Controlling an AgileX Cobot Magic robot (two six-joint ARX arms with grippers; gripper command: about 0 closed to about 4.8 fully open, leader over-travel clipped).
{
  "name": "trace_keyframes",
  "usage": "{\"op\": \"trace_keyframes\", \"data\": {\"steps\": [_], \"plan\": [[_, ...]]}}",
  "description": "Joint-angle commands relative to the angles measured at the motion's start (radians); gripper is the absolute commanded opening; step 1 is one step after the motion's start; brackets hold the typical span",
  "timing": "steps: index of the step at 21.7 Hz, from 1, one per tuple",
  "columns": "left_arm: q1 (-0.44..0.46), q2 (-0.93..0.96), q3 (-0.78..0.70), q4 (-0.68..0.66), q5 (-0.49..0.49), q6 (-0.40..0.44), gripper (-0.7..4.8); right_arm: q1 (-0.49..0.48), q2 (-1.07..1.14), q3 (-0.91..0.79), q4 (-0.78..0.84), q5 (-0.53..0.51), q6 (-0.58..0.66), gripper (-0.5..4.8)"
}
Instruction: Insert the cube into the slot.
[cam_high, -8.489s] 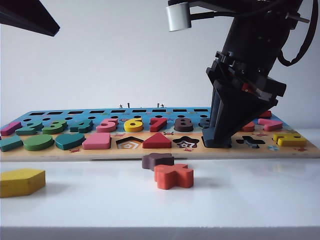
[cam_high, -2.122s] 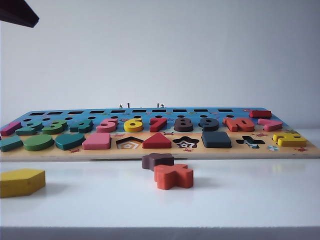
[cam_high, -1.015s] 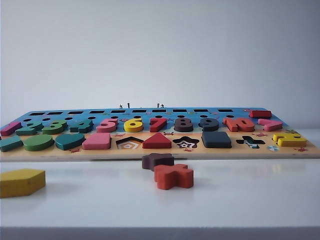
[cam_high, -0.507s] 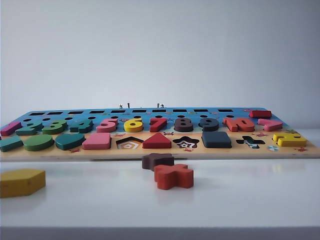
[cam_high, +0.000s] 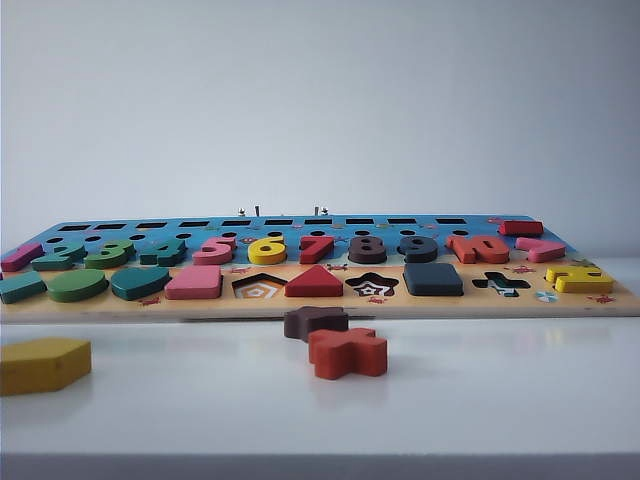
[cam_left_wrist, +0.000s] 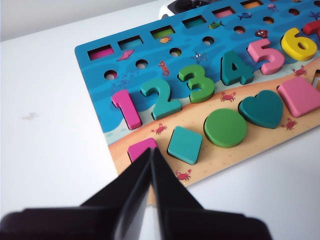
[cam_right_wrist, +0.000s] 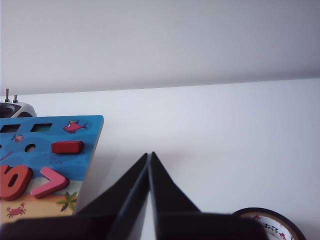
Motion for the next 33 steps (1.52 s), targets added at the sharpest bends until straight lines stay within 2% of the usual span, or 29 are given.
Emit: {"op": "trace_keyframes", "data": {"steps": [1,8,13,33], "plan": [[0.0,0.002,-0.005,0.005,-0.002,0.004,0.17,0.001,-0.002,0.0,0.01,0.0,-0.003,0.0],[0.0,0.001,-0.005,0.005,0.005,-0.006,0.17,0.001,-0.002,0.0,0.01,0.0,-0.003,0.0],[0.0,0.001,-0.005,0.005,0.005,-0.09,0.17,0.001,-0.002,0.0,0.01,0.0,-0.003,0.0],[0.0,0.001,-0.005,0.005,-0.002,-0.082,0.17,0.001,-0.002,0.0,0.01,0.0,-0.003,0.0]]}}
